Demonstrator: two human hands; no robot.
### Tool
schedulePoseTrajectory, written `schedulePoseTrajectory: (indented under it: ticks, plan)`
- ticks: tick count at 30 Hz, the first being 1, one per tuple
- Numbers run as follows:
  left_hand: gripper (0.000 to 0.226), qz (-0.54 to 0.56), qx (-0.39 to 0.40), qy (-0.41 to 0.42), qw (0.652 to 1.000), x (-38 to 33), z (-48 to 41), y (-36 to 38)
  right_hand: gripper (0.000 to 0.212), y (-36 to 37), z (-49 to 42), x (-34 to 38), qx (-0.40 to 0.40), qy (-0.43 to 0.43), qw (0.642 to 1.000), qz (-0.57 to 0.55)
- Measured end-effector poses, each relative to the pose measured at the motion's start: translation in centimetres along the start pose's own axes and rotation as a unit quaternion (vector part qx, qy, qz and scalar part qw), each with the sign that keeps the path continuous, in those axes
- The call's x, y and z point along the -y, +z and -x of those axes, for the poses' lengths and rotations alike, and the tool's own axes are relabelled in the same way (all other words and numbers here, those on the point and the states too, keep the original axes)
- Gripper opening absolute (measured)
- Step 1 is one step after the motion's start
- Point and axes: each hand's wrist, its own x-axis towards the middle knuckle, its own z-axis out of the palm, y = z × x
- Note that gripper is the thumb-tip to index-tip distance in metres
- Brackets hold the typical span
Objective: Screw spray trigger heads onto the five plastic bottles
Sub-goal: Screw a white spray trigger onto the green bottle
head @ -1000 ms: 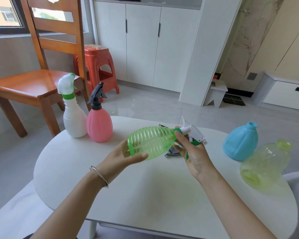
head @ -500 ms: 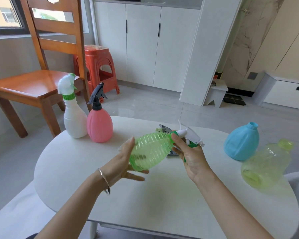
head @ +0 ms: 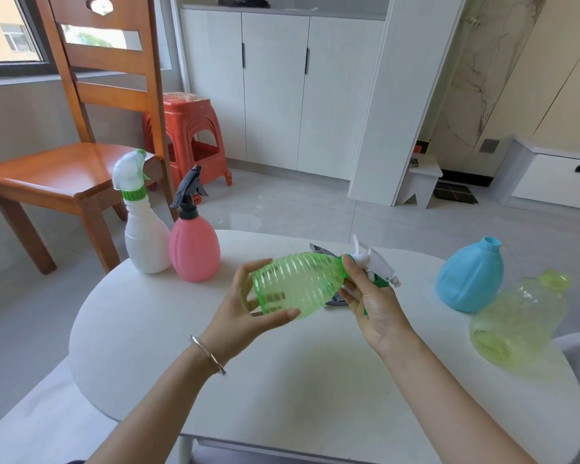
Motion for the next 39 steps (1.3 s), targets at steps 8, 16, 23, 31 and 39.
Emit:
schedulePoseTrajectory:
  ticks: [8,16,23,31,39]
  plan:
    - [0.066,0.142,0.051,-0.213,0.965,-0.6,-0.1,0.2,0.051,0.1,-0.3,-0.6,0.044,-0.018,0.998,0.039]
    - [0.055,0.081,-0.042,-0.06,0.994,-0.7,0.4,0.7,0.029,1.1,0.6,0.7,0.053,-0.018,0.998,0.022]
    - [0.04,0.03,-0.057,0.048,0.997,0.1,0.3,0.8,0.002,1.7,1.5,1.4,0.03,-0.006,0.999,0.027]
    - [0.073,-0.022,0.007,-0.011,1.0,-1.5,1.4,-2.9,0.037,3.2,2.4,1.2,0.066,-0.043,0.988,0.13]
    - [0.08,0.066,0.126,-0.119,0.983,-4.3,3.5,-8.8,0.036,10.8,3.0,2.8,0.247,-0.08,0.944,0.205]
